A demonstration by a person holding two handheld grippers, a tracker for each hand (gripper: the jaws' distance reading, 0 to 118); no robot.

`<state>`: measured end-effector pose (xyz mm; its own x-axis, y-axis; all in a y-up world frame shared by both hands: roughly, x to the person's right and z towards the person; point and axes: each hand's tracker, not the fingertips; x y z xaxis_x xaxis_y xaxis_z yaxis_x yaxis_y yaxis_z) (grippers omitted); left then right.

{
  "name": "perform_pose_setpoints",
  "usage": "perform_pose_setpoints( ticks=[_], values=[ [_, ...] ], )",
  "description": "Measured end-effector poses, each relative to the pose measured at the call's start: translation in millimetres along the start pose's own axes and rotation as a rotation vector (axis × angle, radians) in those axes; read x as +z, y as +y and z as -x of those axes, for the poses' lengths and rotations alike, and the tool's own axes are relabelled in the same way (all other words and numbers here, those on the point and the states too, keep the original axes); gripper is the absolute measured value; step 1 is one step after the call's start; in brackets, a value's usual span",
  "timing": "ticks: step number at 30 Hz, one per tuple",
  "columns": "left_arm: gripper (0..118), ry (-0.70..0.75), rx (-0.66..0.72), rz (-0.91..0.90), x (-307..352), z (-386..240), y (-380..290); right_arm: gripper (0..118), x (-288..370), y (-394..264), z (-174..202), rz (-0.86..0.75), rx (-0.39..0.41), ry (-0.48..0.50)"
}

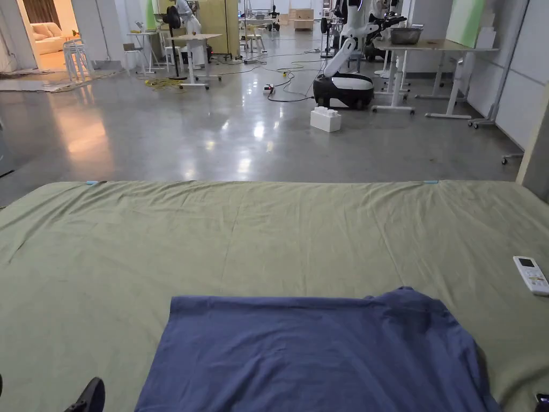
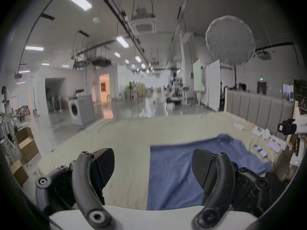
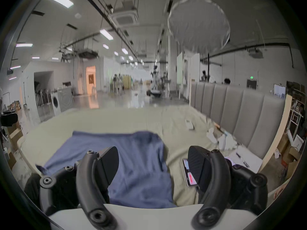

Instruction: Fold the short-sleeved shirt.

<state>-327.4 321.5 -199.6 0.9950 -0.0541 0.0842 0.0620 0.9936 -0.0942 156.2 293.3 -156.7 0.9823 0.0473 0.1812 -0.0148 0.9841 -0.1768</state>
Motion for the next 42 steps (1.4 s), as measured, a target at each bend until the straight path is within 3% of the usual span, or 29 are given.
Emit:
perform_pose_setpoints(
  ticks=[2,4,5,6,7,8,9,11,12,13,15,20,24,30,31,32,33,34,35,38,42],
  values=[
    [91,-0.028,0.002,-0.042,5.8,-10.7,10.1,89,6.4,12.2,7.4,-0.075,0.038,0.031],
    [79,-0.065,-0.035,-0.067,10.7,-21.8,18.5,82,6.5,15.7,11.0,-0.031,-0.019,0.079],
    [69,-0.082,-0.055,-0.075,12.6,-26.3,21.0,70,7.8,20.3,13.5,-0.05,0.01,0.113],
    [50,-0.104,-0.061,-0.077,14.3,-29.9,23.3,40,8.0,20.1,15.5,-0.033,-0.005,0.119],
    [29,-0.141,-0.048,-0.074,15.7,-32.2,25.5,17,8.6,20.7,17.8,-0.033,0.006,0.119],
    [7,-0.182,-0.02,-0.078,17.4,-36.3,30.2,9,8.7,22.7,20.3,-0.036,0.041,0.145],
    [3,-0.238,-0.006,-0.074,18.3,-38.5,31.8,9,8.0,21.1,22.1,-0.014,0.034,0.156],
    [0,-0.209,-0.041,-0.075,19.7,-48.0,29.6,0,8.8,17.2,28.2,-0.034,0.05,0.132],
    [0,-0.191,-0.085,-0.064,18.7,-47.3,26.7,0,9.4,21.8,29.0,-0.079,0.122,0.125],
    [0,-0.193,-0.09,-0.049,16.8,-47.7,26.2,0,5.3,13.7,28.7,0.044,0.025,0.162],
    [0,-0.189,-0.065,-0.05,16.3,-45.7,26.2,0,6.2,15.2,29.9,-0.02,0.057,0.153],
    [0,-0.163,-0.032,-0.013,7.8,-32.2,18.4,0,4.6,15.0,30.0,-0.009,0.042,0.157],
    [0,-0.163,0.093,0.089,-1.4,-7.9,3.2,0,-0.1,7.6,28.0,0.029,0.015,0.167],
    [0,-0.145,0.112,0.307,-30.1,29.0,-56.0,0,-8.3,-19.6,22.4,0.141,-0.033,0.168],
    [7,-0.16,0.12,0.36,-37.9,35.6,-69.2,0,-8.7,-22.8,22.0,0.155,-0.036,0.167],
    [23,-0.177,0.13,0.436,-44.3,40.5,-83.2,0,-10.0,-25.9,21.5,0.175,-0.036,0.166],
    [54,-0.182,0.122,0.488,-53.2,47.3,-103.1,0,-11.3,-28.9,20.8,0.187,-0.034,0.166],
    [71,-0.186,0.129,0.538,-59.5,52.4,-119.2,0,-12.3,-31.2,20.0,0.197,-0.027,0.162],
    [75,-0.179,0.124,0.568,-64.8,56.4,-132.4,0,-12.6,-33.2,19.4,0.207,-0.024,0.159],
    [75,-0.163,0.052,0.702,-81.5,63.3,-166.2,0,-13.8,-37.8,15.6,0.235,-0.031,0.151],
    [74,-0.205,0.062,0.804,-94.3,68.3,-188.5,0,-13.3,-43.6,10.6,0.263,-0.031,0.132]
  ],
)
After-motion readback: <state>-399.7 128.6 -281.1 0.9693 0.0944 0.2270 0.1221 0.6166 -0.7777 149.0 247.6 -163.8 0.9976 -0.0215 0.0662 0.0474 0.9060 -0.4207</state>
